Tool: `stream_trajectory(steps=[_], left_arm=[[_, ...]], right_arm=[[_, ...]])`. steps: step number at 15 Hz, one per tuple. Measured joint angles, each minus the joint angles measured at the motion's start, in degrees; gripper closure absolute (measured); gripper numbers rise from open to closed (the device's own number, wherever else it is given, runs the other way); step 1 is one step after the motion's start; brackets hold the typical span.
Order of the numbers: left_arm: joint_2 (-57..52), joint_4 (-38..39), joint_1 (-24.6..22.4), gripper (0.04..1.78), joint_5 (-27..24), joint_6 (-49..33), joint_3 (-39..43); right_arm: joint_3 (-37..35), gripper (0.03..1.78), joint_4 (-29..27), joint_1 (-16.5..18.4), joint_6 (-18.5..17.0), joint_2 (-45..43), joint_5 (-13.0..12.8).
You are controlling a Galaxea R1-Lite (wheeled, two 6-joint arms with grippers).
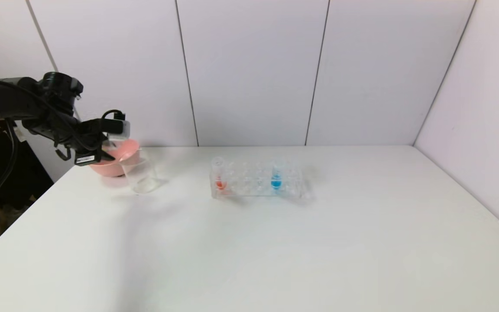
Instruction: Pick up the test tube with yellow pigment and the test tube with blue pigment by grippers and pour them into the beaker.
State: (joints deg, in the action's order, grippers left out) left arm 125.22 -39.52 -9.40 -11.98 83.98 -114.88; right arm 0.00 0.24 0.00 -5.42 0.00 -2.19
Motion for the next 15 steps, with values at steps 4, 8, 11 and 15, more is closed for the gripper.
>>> stream_trajectory(steps=[4,8,11,15], left_arm=[[-1.0,-3.6,0.0,1.28,0.4,-1.4,0.0],[-1.4,-4.8,0.0,1.28,2.3,-1.7,0.0],[-1.5,-4.8,0.1,1.28,2.6,-2.1,-0.1],[-1.3,-4.5,0.5,1.28,5.0,-2.1,-0.1]], right_arm=[[0.0,0.10,0.0,0.0,0.0,0.0,0.0],[0.0,0.10,0.0,0.0,0.0,0.0,0.0],[0.0,0.10,0.0,0.0,0.0,0.0,0.0],[0.0,0.10,0.0,0.0,0.0,0.0,0.0]])
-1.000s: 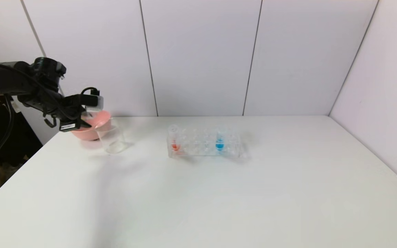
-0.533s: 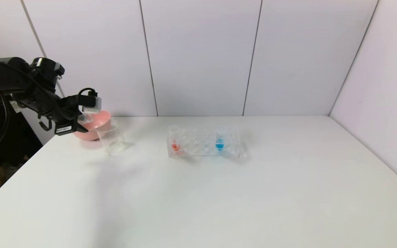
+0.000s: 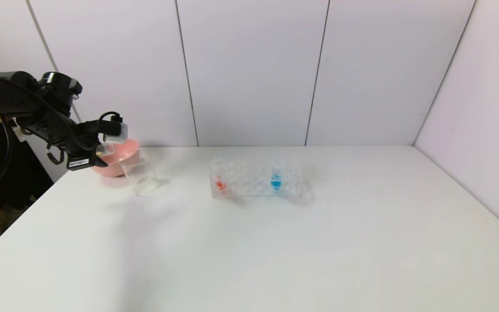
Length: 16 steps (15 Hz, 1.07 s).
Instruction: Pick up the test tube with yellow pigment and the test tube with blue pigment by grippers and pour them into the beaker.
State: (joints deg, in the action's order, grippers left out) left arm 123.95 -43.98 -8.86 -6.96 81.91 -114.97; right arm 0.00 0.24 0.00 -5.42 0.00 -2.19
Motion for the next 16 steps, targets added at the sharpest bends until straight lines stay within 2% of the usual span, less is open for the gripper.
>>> stream_trajectory(steps=[16], left_arm=[[2.3,1.5,2.1,1.28,7.7,-0.2,-0.8]], right_arm=[[0.0,0.10,0.0,0.0,0.0,0.0,0.0]])
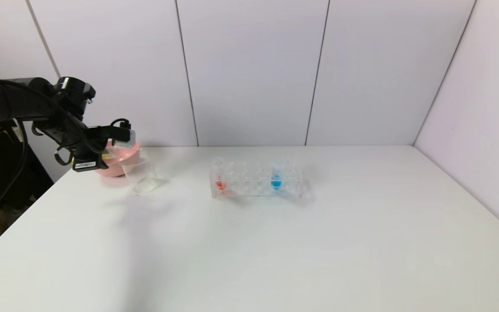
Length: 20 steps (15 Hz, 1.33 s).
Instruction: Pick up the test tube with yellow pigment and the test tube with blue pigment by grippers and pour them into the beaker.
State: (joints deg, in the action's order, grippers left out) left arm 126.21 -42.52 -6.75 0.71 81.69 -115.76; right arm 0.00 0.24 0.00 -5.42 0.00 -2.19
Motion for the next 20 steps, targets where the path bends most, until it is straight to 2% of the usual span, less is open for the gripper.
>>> stream_trajectory(steps=[14,20], left_arm=[[0.3,0.6,0.5,1.28,2.0,-0.1,0.0],[0.9,1.7,2.1,1.28,6.5,-0.9,0.0]], right_arm=[[0.0,0.10,0.0,0.0,0.0,0.0,0.0],[0.0,0.10,0.0,0.0,0.0,0.0,0.0]])
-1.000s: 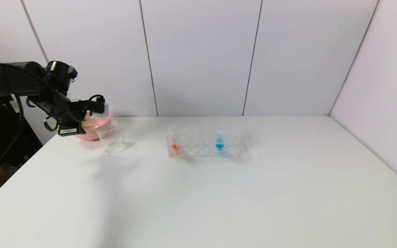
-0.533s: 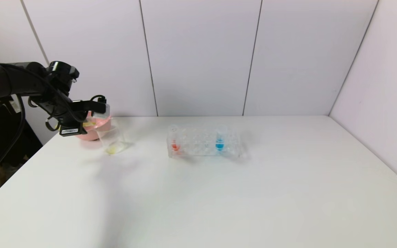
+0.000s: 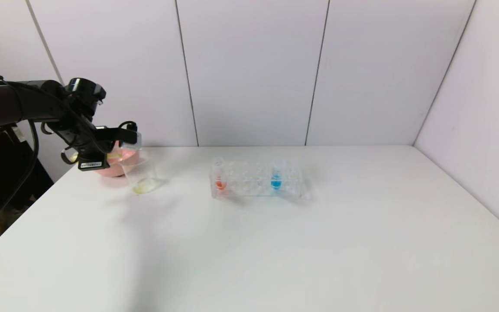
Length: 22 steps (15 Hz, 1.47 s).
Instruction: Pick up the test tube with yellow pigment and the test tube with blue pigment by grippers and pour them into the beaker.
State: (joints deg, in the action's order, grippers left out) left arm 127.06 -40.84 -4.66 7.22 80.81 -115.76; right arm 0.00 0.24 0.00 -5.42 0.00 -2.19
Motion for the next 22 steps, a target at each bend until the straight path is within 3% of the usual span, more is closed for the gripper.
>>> stream_trajectory(steps=[14,22], left_arm=[[0.5,0.0,1.3,1.28,5.7,0.1,0.0],[0.5,0.4,1.9,1.28,6.2,0.1,0.0]], right_arm=[[0.0,0.10,0.0,0.0,0.0,0.0,0.0],[0.0,0.10,0.0,0.0,0.0,0.0,0.0]])
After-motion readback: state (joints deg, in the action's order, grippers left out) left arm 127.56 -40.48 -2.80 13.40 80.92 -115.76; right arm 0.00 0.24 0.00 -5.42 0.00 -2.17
